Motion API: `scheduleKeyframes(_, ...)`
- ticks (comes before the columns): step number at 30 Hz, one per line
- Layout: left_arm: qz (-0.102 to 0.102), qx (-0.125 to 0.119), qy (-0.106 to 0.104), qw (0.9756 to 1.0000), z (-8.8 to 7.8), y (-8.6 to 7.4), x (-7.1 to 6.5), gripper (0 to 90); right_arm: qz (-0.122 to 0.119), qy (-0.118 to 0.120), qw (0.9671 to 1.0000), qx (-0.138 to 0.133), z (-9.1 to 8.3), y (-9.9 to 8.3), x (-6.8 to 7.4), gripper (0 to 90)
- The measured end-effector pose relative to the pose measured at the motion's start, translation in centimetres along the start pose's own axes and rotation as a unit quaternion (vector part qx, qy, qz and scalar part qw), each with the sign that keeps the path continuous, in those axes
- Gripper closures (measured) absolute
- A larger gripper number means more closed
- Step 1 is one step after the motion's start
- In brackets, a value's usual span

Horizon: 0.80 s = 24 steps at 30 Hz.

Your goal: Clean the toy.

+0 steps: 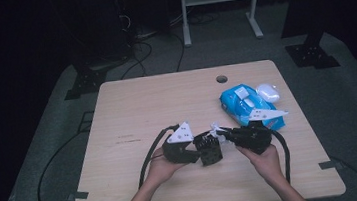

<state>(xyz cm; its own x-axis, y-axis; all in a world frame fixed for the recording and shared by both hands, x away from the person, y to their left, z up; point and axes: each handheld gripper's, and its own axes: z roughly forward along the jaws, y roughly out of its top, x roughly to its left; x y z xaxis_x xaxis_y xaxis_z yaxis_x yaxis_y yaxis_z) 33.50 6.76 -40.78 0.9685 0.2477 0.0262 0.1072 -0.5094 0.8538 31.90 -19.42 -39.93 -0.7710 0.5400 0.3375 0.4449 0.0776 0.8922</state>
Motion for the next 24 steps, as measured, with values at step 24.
scheduleKeyframes(24,-0.001,0.049,-0.018,0.9986,1.5,-2.2,0.2,58.9,-0.084,-0.014,0.9949,0.053,2.5,-0.6,2.9,81.0)
